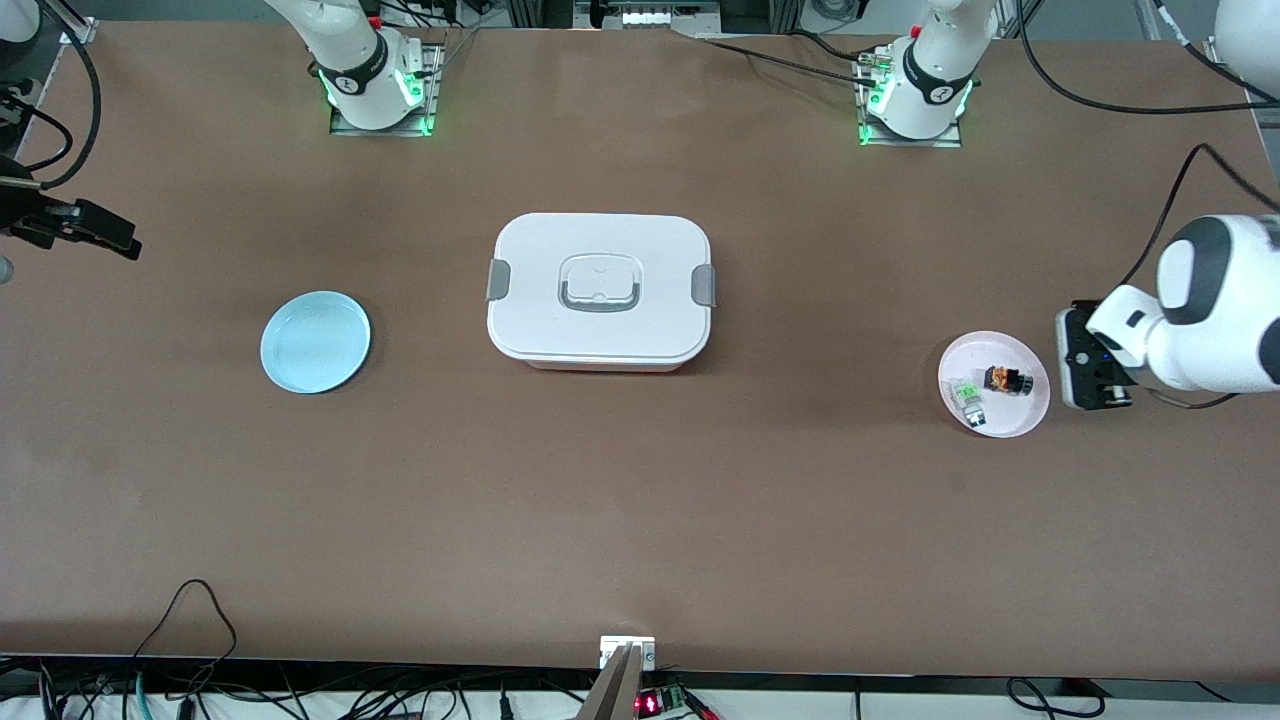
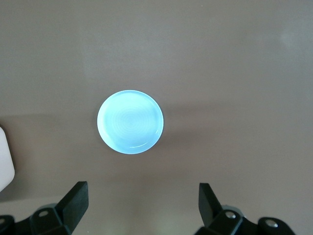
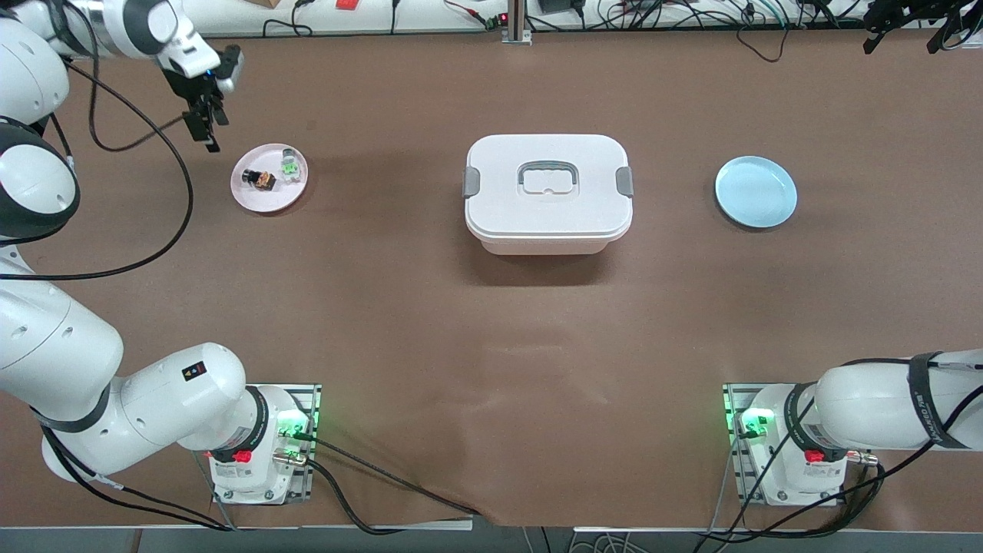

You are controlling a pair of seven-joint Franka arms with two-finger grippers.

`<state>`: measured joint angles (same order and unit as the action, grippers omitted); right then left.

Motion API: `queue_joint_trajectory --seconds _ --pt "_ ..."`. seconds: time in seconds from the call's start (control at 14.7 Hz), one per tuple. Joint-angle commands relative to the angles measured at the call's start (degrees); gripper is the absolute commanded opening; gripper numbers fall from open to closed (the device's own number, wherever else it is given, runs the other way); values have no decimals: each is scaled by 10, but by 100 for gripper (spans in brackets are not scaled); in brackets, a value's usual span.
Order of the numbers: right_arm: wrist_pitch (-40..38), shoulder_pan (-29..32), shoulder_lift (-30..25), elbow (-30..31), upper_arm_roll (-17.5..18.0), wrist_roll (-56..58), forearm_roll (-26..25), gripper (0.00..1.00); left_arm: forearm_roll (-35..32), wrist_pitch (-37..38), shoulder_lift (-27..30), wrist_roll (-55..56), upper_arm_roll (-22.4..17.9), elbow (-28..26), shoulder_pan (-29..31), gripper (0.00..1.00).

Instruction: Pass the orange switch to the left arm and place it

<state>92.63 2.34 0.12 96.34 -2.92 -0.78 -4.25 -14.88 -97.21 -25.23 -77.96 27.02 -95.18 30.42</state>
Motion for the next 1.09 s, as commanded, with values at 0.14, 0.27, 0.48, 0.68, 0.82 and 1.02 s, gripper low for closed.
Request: queue_joint_trajectory --seconds 0.14,0.27,0.48,0.68,0.82,1.02 --pt "-15 0 -5 -12 0 10 10 100 2 175 -9 178 45 112 1 100" --pt "-16 1 -5 -12 0 6 10 100 22 227 -9 261 64 147 1 100" --pt "-15 0 -6 -12 2 2 9 100 69 269 -6 453 106 170 0 100" --pt "-17 0 -6 -12 2 9 9 100 69 267 55 562 95 165 -57 100" --pt "-25 0 -6 -12 1 7 9 100 72 264 99 673 25 158 -127 100" --pt "-25 0 -6 -13 2 13 9 100 83 175 176 752 -65 97 -196 100"
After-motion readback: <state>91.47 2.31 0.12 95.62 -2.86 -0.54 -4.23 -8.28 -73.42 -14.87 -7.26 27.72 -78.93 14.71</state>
